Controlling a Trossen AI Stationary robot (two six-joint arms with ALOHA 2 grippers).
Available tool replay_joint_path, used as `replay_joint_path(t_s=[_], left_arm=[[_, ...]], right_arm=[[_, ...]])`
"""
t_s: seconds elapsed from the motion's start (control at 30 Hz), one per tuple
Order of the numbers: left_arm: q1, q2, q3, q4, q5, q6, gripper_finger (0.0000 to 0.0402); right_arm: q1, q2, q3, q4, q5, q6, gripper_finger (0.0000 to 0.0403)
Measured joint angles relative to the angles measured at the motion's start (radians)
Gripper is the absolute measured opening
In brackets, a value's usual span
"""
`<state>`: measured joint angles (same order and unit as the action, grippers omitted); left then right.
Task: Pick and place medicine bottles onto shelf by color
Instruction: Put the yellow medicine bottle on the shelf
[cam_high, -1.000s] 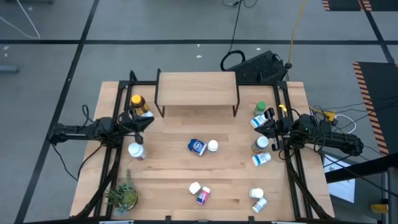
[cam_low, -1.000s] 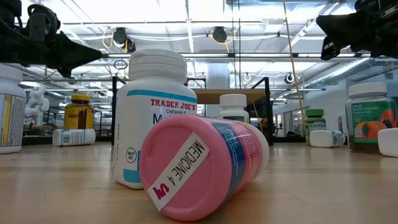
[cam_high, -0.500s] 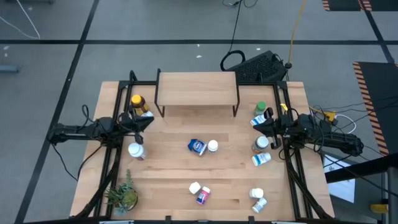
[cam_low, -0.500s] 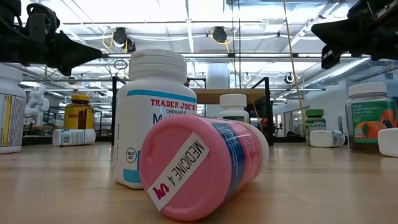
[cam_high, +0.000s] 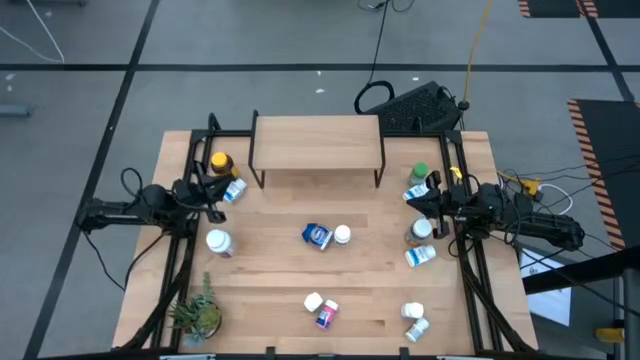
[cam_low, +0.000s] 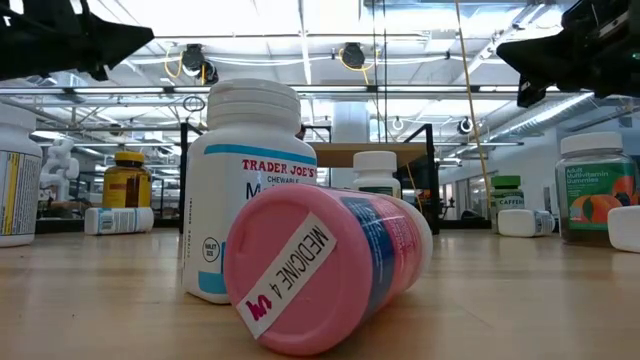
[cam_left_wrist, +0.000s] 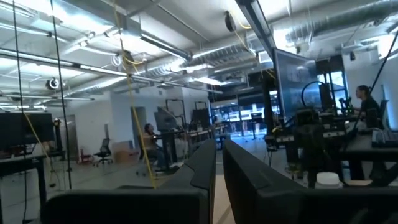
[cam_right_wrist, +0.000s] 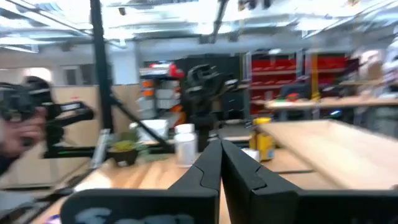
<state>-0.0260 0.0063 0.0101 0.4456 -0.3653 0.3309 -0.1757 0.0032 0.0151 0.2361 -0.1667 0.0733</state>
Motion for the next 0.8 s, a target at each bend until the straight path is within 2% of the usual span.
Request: replay_joint_path(t_s=[0.2, 0.33, 0.5, 0.63, 0.8], left_arm=[[0.000, 0.000, 0.000, -0.008, -0.055, -0.069, 0.0031], [0.000, 0.000, 0.000, -0.031, -0.065, -0.076, 0.0031], [0.000, 0.000, 0.000, -0.031, -0.074, -0.068, 0.0031], [0.000, 0.000, 0.000, -0.076, -0.114, -0.048, 0.0031], [0.000, 0.000, 0.000, -0.156, -0.181, -0.061, 0.0031]], right_arm=[[-0.001, 0.000, 0.000, 0.070, 0.121, -0.063, 0.0021], [-0.001, 0.005, 0.000, 0.094, 0.170, -0.079, 0.0063], [-0.001, 0.042, 0.000, 0.091, 0.318, -0.096, 0.0123], [-0.001, 0.074, 0.000, 0.135, 0.402, -0.139, 0.0155], [-0.001, 0.107, 0.000, 0.270, 0.402, -0.153, 0.0173]])
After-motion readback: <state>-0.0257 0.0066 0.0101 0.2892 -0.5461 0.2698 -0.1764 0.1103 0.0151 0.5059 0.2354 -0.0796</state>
